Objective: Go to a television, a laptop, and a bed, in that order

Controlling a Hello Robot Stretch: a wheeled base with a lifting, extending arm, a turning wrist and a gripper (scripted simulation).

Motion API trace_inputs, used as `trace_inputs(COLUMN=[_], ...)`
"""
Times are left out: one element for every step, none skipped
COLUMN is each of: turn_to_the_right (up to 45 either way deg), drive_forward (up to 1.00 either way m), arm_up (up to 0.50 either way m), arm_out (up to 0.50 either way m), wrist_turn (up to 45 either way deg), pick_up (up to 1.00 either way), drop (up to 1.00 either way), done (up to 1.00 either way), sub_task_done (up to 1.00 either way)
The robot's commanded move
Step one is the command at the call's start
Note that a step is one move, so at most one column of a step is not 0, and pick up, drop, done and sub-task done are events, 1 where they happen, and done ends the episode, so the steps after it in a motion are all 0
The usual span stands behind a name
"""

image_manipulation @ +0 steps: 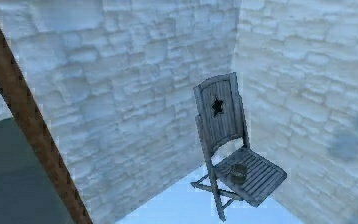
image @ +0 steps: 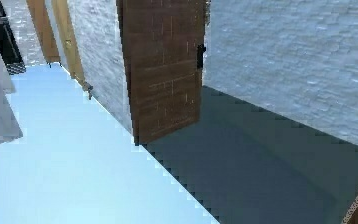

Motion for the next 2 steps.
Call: trace_inputs(turn_to_the_right=[0.0, 45.0], drive_forward=[0.75, 0.0], arm_up=[0.0, 0.0], arm_out=[0.0, 0.0], wrist_turn=[0.0, 0.0], pick_up=[0.0, 0.0], drop=[0.0, 0.0], done=[0.0, 0.0], sub_task_done=[0.0, 0.0])
